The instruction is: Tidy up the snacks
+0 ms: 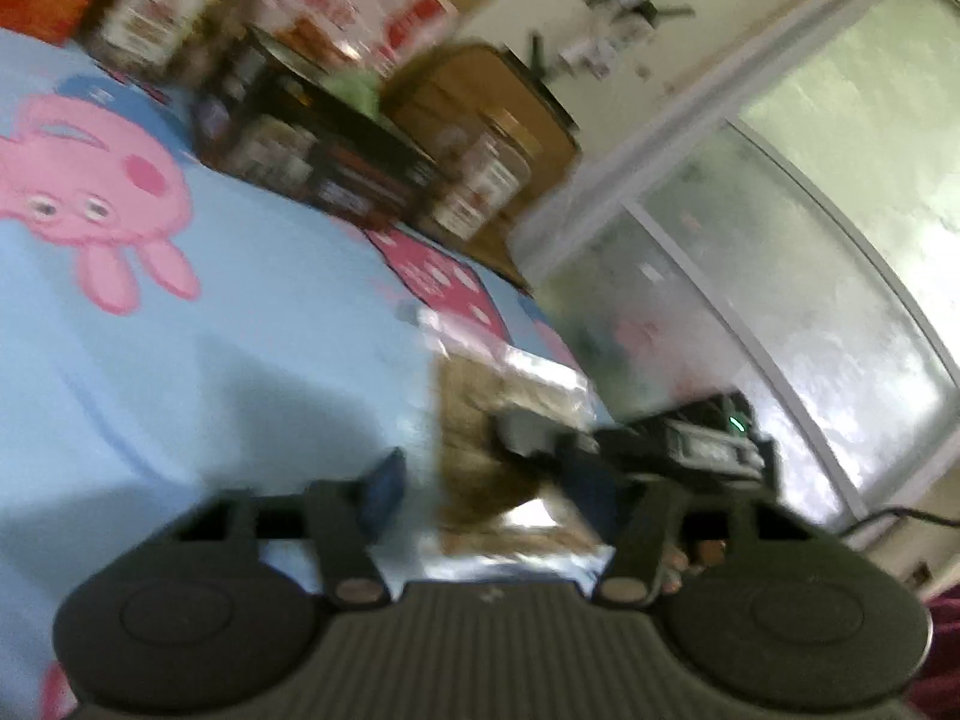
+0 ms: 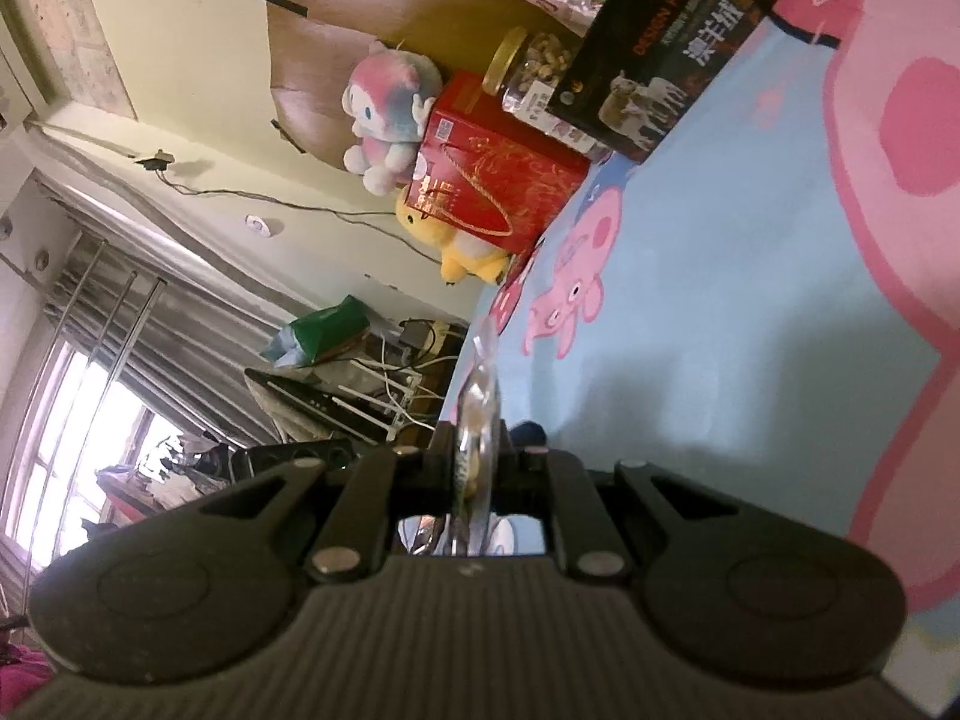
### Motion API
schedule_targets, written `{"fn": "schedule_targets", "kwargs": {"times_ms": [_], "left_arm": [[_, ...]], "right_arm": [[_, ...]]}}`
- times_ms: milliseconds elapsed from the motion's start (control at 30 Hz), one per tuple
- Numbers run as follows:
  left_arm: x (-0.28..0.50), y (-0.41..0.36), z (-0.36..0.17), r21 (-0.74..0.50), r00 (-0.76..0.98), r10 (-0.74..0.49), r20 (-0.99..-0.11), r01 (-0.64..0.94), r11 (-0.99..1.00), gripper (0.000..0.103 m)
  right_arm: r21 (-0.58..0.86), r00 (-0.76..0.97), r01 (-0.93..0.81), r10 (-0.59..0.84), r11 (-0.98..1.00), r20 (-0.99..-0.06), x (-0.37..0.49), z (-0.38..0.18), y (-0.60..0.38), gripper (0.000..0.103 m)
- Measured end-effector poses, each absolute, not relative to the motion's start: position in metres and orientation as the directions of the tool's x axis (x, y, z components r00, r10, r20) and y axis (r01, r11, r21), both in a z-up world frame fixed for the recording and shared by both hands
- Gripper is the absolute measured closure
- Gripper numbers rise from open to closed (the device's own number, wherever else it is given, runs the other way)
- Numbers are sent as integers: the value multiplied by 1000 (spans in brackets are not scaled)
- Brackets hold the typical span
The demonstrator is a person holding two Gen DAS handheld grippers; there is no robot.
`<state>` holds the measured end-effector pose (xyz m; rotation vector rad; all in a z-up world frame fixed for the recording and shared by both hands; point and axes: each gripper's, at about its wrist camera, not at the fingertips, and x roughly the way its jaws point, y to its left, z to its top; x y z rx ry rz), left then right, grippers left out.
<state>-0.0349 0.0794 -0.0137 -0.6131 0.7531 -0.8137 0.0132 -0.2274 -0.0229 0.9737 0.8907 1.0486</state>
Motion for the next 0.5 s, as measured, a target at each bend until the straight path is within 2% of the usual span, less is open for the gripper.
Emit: {"fn": "schedule_targets", "kwargs": {"times_ms": [167, 233, 333, 500], "left_arm": [[-30, 70, -18, -726, 461, -804, -376, 393, 564, 75], [-26, 69, -20, -735, 463, -799, -384, 371, 568, 81], [-22, 71, -26, -738, 472, -781, -408, 333, 587, 82], [-14, 76, -33, -776, 463, -790, -401, 287, 562, 82]], "right_arm": [[930, 290, -278, 944, 240, -158, 16, -25, -235, 87], [932, 307, -258, 936, 255, -171, 16, -28, -239, 80], [940, 328, -204, 924, 274, -198, 17, -38, -248, 70], [958, 342, -164, 924, 237, -170, 14, -48, -267, 72]]}}
